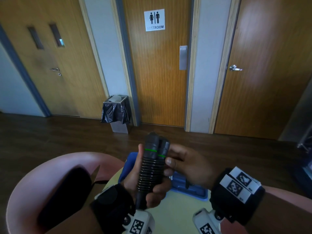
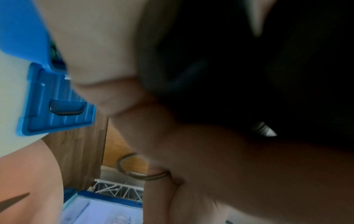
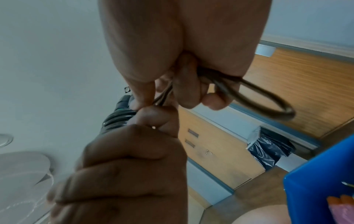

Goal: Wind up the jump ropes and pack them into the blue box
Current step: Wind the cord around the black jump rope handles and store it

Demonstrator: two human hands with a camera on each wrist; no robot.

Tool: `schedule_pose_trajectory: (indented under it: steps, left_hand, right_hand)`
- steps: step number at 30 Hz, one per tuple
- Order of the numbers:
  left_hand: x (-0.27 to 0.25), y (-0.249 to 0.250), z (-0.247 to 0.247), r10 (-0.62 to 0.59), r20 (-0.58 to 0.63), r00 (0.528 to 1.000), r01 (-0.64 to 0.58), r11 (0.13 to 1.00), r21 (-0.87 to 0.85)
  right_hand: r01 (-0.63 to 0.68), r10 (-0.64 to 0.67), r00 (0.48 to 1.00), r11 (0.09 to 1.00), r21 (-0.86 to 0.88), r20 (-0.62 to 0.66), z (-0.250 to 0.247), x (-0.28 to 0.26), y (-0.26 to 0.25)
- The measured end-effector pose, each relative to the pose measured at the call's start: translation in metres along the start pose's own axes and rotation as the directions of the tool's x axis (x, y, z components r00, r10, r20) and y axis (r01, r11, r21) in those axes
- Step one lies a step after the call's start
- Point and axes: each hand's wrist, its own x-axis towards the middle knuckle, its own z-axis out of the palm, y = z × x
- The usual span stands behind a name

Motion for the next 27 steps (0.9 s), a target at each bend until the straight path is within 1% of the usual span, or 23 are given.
schedule_pose_trajectory:
  steps: [3,5,6,8,10,11,12,13,15,16,17,19,20,21,22,23,25,26,27]
  left_hand:
    - [0.0,0.002,0.0,-0.014,-0.146,0.989,0.014,1.0,0.002]
    - [0.001,0.001,0.002,0.007,-0.221,0.975,-0.013,1.0,-0.027]
    - [0.001,0.001,0.003,0.018,-0.247,0.969,-0.031,0.998,-0.049]
    - [0.002,-0.001,0.005,0.035,-0.254,0.967,-0.059,0.994,-0.088]
    - [0.001,-0.002,0.006,0.065,-0.185,0.981,-0.085,0.991,-0.105]
    - [0.0,-0.002,0.007,0.082,-0.142,0.986,-0.097,0.99,-0.105]
    - [-0.001,-0.002,0.008,0.1,-0.104,0.99,-0.11,0.989,-0.096]
    - [-0.002,-0.003,0.009,0.118,-0.067,0.991,-0.123,0.989,-0.084]
    - [-0.004,-0.006,0.01,0.154,-0.007,0.988,-0.154,0.985,-0.079]
    - [-0.005,-0.007,0.01,0.177,0.008,0.984,-0.176,0.981,-0.076]
    - [-0.007,-0.007,0.011,0.203,0.005,0.979,-0.203,0.977,-0.067]
    - [-0.009,-0.004,0.014,0.244,-0.06,0.968,-0.246,0.969,-0.033]
    - [-0.01,-0.001,0.014,0.253,-0.122,0.96,-0.256,0.967,-0.011]
    - [-0.011,0.002,0.013,0.264,-0.192,0.945,-0.265,0.964,0.019]
    - [-0.012,0.005,0.014,0.277,-0.259,0.925,-0.272,0.961,0.054]
    - [-0.012,0.007,0.014,0.291,-0.321,0.901,-0.276,0.957,0.093]
    - [-0.012,0.009,0.017,0.304,-0.436,0.847,-0.256,0.952,0.167]
    - [-0.011,0.009,0.019,0.305,-0.486,0.819,-0.231,0.951,0.207]
    - [-0.01,0.01,0.021,0.317,-0.525,0.79,-0.203,0.943,0.264]
  right_hand:
    - [-0.01,0.021,0.997,0.989,0.147,-0.073,0.004,0.0,0.009]
    - [-0.039,0.066,0.992,0.969,0.244,-0.105,0.005,0.0,0.014]
    - [-0.049,0.082,0.99,0.963,0.265,-0.116,0.006,0.0,0.016]
    - [-0.075,0.111,0.986,0.963,0.258,-0.127,0.006,0.0,0.02]
    - [-0.059,0.096,0.986,0.964,0.258,-0.133,0.006,0.0,0.021]
    - [-0.026,0.061,0.989,0.967,0.253,-0.133,0.005,0.0,0.019]
    - [0.019,0.008,0.992,0.975,0.221,-0.124,0.004,-0.001,0.015]
    - [0.069,-0.052,0.992,0.986,0.15,-0.111,0.003,-0.002,0.01]
    - [0.164,-0.17,0.98,0.984,-0.065,-0.103,-0.001,-0.003,0.001]
    - [0.21,-0.235,0.964,0.96,-0.184,-0.125,-0.002,-0.003,-0.002]
    - [0.246,-0.305,0.94,0.917,-0.315,-0.154,-0.005,-0.004,-0.003]
    - [0.266,-0.424,0.887,0.792,-0.549,-0.182,-0.01,-0.007,-0.006]
    - [0.275,-0.463,0.871,0.737,-0.617,-0.164,-0.011,-0.008,-0.008]
    - [0.279,-0.48,0.867,0.691,-0.667,-0.134,-0.012,-0.008,-0.01]
    - [0.268,-0.467,0.879,0.653,-0.709,-0.098,-0.011,-0.008,-0.013]
    - [0.23,-0.418,0.905,0.63,-0.742,-0.075,-0.01,-0.008,-0.015]
    - [0.112,-0.234,0.971,0.611,-0.784,-0.043,-0.007,-0.009,-0.018]
    - [0.043,-0.125,0.991,0.626,-0.778,-0.046,-0.006,-0.009,-0.021]
    - [-0.031,-0.017,0.998,0.663,-0.748,-0.056,-0.003,-0.008,-0.025]
